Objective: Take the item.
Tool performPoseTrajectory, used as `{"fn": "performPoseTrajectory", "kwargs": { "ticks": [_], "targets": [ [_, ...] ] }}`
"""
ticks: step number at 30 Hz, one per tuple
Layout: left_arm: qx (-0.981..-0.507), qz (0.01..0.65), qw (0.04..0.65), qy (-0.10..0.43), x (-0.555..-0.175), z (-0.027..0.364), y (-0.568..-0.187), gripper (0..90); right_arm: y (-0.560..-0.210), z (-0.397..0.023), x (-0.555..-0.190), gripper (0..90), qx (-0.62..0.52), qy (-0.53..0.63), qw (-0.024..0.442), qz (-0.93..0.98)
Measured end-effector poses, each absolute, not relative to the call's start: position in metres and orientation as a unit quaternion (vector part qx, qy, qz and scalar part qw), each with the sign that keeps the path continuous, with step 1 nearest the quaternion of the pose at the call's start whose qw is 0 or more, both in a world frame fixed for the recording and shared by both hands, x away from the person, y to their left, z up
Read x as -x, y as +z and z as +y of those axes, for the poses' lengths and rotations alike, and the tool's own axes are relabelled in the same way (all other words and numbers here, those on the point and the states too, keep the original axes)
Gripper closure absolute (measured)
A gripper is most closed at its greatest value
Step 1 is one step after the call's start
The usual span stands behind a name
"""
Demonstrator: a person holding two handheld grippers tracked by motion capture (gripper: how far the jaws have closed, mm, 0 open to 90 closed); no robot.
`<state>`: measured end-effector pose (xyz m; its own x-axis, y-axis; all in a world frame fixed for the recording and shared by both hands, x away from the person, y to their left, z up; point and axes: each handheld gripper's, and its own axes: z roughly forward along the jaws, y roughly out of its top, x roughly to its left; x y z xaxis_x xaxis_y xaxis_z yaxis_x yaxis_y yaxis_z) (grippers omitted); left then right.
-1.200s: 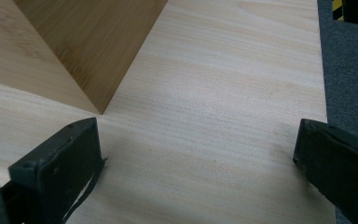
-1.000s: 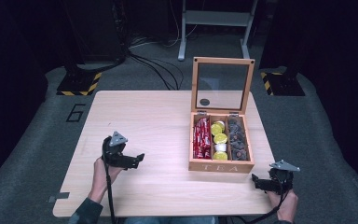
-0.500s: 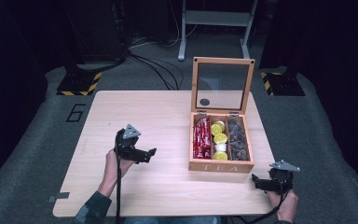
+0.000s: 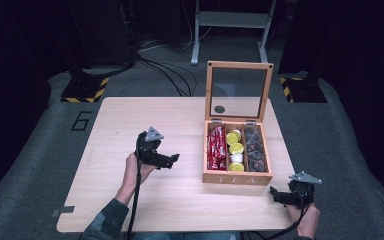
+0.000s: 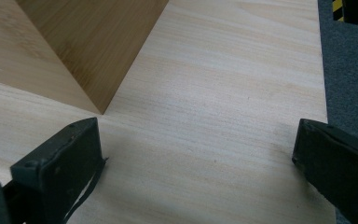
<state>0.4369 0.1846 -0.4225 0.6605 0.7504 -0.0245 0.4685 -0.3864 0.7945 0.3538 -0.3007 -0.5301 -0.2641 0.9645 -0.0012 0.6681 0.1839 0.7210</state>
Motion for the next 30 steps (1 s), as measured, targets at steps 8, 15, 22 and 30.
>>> {"fn": "performPoseTrajectory", "kwargs": {
  "ticks": [8,15,22,30],
  "targets": [
    [-0.819,0.366,0.41,0.167,-0.442,0.171,-0.417,1.5,-0.53,-0.301,-0.354,0.8,-0.558,0.312,0.238,0.731],
    [-0.823,0.356,0.412,0.164,-0.45,0.153,-0.414,3.0,-0.53,-0.301,-0.354,0.8,-0.558,0.312,0.238,0.731],
    [-0.829,0.343,0.411,0.16,-0.457,0.131,-0.411,3.5,-0.53,-0.301,-0.354,0.9,-0.558,0.312,0.238,0.731],
    [-0.837,0.328,0.411,0.151,-0.463,0.105,-0.411,6.6,-0.53,-0.301,-0.354,0.9,-0.558,0.312,0.238,0.731]
  ]
}}
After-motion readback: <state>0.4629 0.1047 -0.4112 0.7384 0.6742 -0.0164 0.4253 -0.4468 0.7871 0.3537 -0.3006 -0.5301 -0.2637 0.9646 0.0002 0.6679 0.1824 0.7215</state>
